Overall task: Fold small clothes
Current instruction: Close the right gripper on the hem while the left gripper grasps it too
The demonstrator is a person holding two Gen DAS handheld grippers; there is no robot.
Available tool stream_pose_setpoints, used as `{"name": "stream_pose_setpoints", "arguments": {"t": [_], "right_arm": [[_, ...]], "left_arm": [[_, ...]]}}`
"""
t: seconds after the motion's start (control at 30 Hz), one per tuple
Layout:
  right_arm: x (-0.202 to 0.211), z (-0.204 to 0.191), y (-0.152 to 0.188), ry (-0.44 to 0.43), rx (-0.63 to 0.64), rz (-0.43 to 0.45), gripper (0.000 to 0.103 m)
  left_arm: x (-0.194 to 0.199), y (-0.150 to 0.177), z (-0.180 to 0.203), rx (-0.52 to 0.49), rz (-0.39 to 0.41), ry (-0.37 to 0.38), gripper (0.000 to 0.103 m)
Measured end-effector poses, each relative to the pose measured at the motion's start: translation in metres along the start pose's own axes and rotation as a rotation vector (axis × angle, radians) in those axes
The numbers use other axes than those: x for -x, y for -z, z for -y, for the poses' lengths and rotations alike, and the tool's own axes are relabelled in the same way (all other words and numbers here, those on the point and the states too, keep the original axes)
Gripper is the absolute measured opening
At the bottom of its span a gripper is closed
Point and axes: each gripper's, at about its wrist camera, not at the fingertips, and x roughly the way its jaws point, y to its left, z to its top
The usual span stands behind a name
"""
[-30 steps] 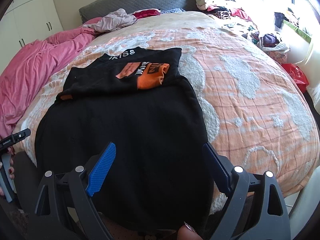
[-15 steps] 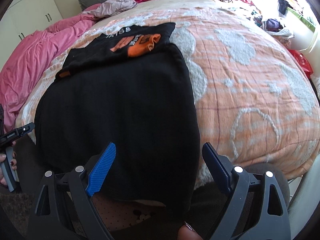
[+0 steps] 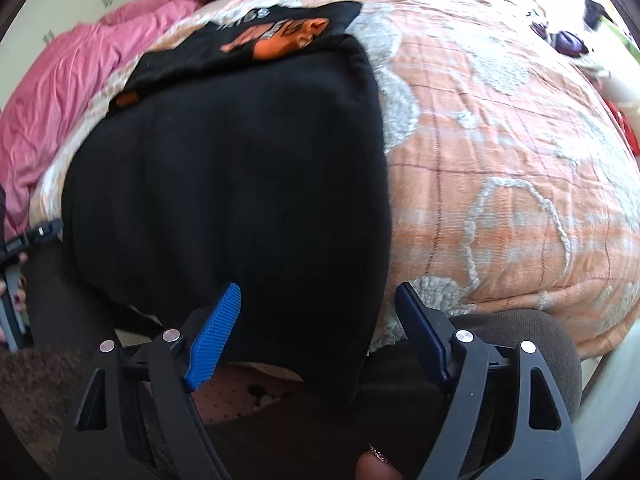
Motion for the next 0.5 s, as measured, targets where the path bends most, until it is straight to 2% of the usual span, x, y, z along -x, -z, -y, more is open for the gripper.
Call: {"name": "stream_pose_setpoints", "arguments": {"t": [0.03, 0.13, 0.2, 0.27, 0.5], "right_arm": [[-0.003, 0.001, 0.001, 0.003, 0.001, -0.016, 0.066], [-0.006, 0.001, 0.002, -0.005, 0.014, -0.03, 0.047], [-0.004, 0.004, 0.005, -0.043, 0.018, -0.023, 0.024], [0.001, 0.006, 0.006, -0.077, 0.013, -0.006, 0.01], [0.035, 0.017, 0.004, -0.191, -0.056, 0.14, 0.008]], "left_arm": [[0.0, 0.001, -0.001, 0.008, -0.004, 0.012, 0.071], [0.0, 0.003, -0.002, 0.018, -0.018, 0.034, 0.071], [0.0, 0.006, -0.001, 0.02, -0.023, 0.049, 0.069], [-0.002, 0.008, -0.001, 0.024, -0.037, 0.067, 0.067], [-0.012, 0.016, -0.003, 0.056, -0.099, 0.115, 0.06]]}}
